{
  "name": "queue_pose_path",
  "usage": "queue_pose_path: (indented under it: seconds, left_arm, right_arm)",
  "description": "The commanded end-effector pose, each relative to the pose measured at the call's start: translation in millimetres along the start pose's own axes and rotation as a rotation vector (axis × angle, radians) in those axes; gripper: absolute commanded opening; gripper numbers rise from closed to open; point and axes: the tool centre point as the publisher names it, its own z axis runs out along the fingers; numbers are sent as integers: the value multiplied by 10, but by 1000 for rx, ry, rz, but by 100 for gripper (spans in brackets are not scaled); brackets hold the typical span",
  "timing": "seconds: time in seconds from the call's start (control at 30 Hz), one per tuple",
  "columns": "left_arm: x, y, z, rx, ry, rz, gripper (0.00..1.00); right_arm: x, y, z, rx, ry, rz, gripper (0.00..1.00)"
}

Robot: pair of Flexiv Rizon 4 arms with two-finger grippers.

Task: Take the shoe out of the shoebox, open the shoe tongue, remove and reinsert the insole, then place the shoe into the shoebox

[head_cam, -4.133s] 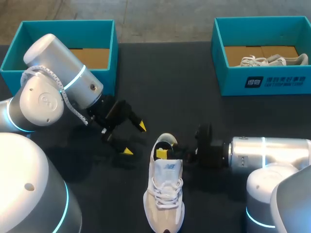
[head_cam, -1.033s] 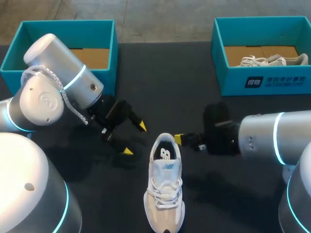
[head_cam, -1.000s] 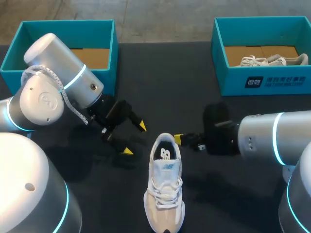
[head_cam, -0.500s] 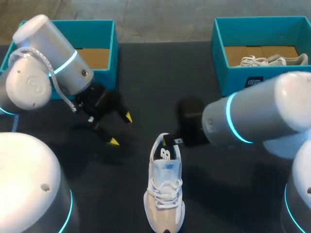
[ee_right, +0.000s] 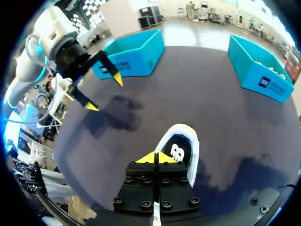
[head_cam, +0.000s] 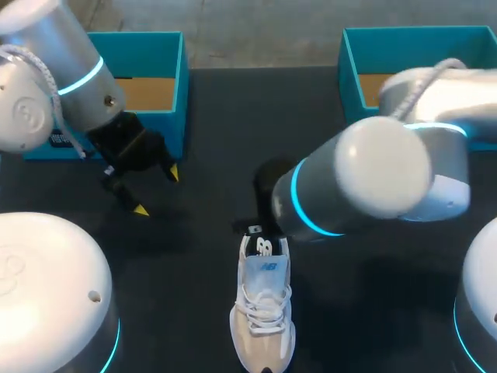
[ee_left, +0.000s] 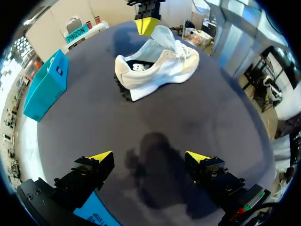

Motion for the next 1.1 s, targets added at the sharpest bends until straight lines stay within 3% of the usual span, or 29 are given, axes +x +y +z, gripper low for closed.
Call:
queue_pose_path:
  seconds: [0.03, 0.4, 0.67, 1.1]
  left_arm:
    - [-2, 52, -186, -9, -2, -13, 100]
    - [-147, 105, -279, 93, -1, -57, 100]
    - [-193, 102, -330, 116, 16, -90, 100]
    - [-193, 102, -330, 116, 16, -90, 100]
  right_arm:
    - [111, -33, 113, -3, -220, 12, 0]
    - [112, -28, 303, -18, -224, 56, 0]
    - [36, -113, 465, 0, -251, 130, 0]
    - [36, -113, 465, 0, -251, 130, 0]
